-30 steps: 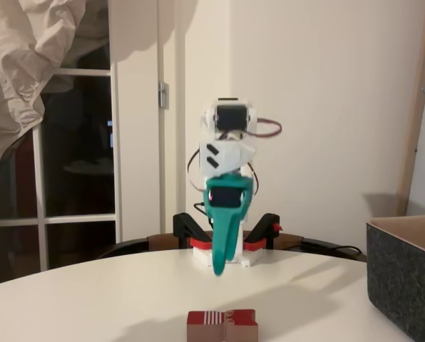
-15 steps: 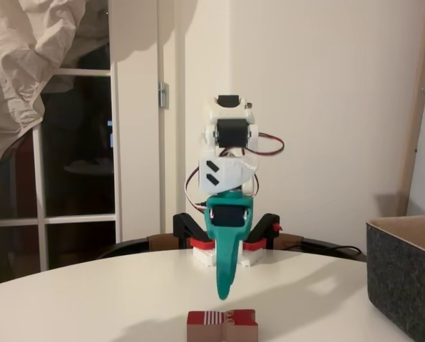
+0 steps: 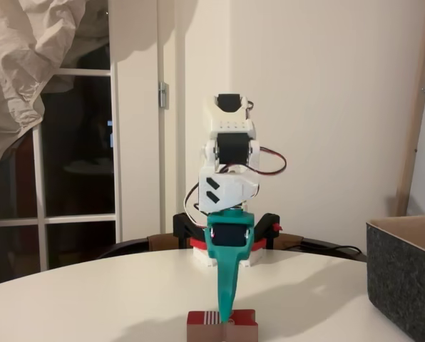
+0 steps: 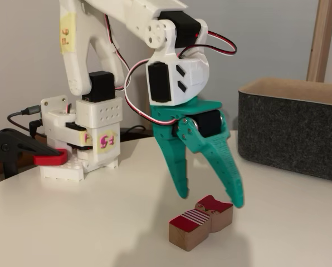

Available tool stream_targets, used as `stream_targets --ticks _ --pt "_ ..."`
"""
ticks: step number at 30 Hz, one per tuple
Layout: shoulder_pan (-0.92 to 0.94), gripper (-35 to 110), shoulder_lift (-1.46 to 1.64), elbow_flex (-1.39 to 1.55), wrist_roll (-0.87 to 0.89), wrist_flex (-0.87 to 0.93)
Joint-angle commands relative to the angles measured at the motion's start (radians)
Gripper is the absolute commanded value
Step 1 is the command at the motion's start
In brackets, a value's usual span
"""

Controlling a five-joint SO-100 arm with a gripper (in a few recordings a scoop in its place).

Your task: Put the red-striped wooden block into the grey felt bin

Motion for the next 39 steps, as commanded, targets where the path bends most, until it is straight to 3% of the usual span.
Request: stream_targets --ticks 1,39 --pt "0.015 37 -0.012 -0.029 0.003 -0.025" --pt "0.060 33 -0.201 0.006 -0.146 -0.029"
